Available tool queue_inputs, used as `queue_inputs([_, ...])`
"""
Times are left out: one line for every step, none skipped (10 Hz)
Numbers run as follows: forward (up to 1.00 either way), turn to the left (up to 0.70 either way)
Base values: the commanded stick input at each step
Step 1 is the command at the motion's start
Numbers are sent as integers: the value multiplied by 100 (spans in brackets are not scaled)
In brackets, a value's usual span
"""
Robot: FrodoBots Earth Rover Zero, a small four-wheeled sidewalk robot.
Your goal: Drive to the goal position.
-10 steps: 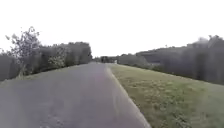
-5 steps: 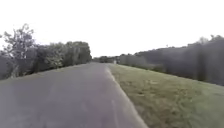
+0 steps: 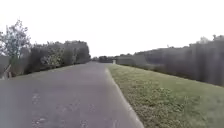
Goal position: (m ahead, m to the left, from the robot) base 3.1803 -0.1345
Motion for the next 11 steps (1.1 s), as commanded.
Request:
queue_inputs([100,27])
queue_inputs([100,27])
queue_inputs([100,27])
queue_inputs([100,27])
queue_inputs([100,27])
queue_inputs([100,27])
queue_inputs([100,27])
queue_inputs([100,27])
queue_inputs([100,27])
queue_inputs([100,27])
queue_inputs([100,27])
